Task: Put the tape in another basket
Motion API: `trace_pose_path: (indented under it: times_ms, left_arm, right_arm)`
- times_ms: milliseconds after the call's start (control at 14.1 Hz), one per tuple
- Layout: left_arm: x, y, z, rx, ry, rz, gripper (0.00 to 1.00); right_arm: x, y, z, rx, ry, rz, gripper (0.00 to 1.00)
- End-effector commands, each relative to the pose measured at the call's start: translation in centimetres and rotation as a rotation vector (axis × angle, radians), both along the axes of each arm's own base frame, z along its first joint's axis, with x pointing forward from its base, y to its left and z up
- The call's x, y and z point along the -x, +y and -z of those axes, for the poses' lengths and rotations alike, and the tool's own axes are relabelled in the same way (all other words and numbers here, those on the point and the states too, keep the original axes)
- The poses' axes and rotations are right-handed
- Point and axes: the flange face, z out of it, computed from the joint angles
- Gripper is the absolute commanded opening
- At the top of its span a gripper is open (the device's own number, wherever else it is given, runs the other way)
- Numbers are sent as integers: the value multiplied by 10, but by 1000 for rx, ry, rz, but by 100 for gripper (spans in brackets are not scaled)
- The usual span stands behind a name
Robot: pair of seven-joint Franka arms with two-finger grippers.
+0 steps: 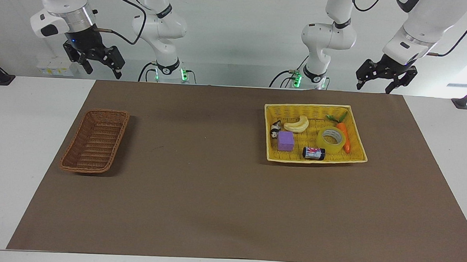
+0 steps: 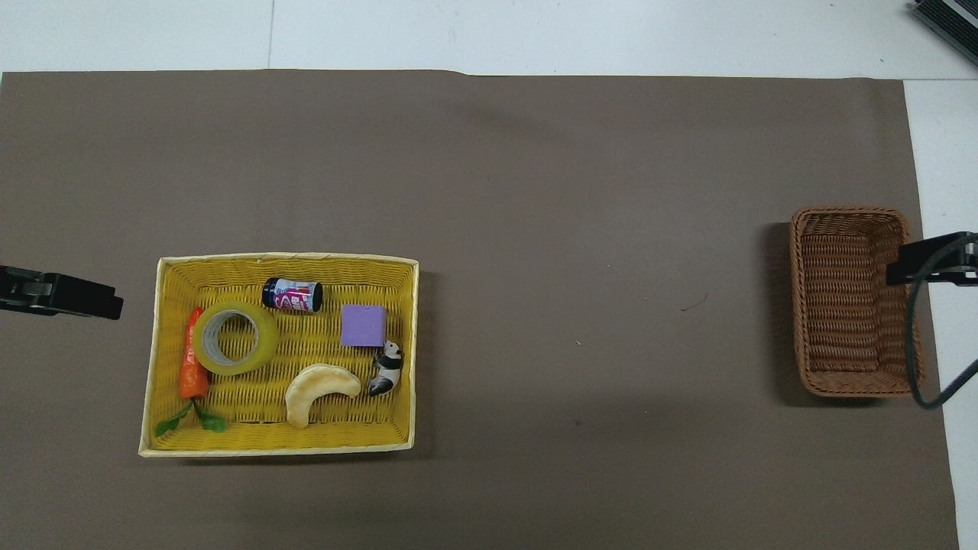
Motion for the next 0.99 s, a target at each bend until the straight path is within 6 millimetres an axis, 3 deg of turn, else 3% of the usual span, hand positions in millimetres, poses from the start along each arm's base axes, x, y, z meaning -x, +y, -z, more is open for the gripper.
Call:
trace_pose_path:
  times_ms: [0,921]
  left_arm:
    - [8,2,1,5,-8,10,100]
    - [5,8,0,6,-20,-6,100]
  right_arm:
    - [3,-2,-1,-8,8,-29,100]
    - [3,-2,-1,-8,9,-29,100]
